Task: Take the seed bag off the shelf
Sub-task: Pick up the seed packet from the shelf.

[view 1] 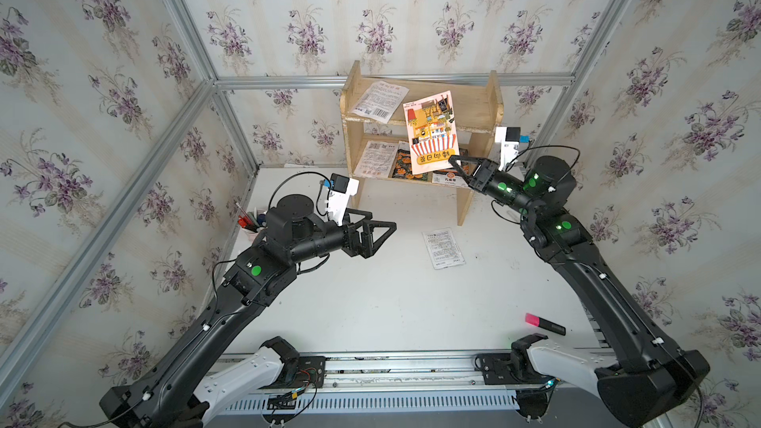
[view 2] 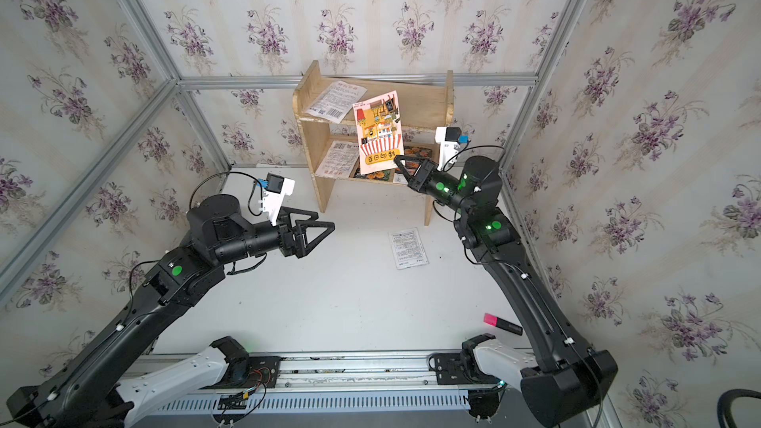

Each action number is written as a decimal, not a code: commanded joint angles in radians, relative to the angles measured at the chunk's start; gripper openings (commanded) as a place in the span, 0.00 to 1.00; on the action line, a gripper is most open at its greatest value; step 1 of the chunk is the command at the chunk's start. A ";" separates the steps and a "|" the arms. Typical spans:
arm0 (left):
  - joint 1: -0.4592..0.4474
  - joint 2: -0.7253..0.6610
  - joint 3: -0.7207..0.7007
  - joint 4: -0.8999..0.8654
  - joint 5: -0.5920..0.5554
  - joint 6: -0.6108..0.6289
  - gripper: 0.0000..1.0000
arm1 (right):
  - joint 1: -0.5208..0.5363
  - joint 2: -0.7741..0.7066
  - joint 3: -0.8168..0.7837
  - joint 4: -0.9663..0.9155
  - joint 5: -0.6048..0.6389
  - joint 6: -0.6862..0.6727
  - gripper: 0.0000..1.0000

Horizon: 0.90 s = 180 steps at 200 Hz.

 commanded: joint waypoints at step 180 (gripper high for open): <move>0.059 0.018 -0.039 0.384 0.140 -0.210 0.49 | 0.240 -0.154 -0.158 0.098 -0.109 -0.024 0.00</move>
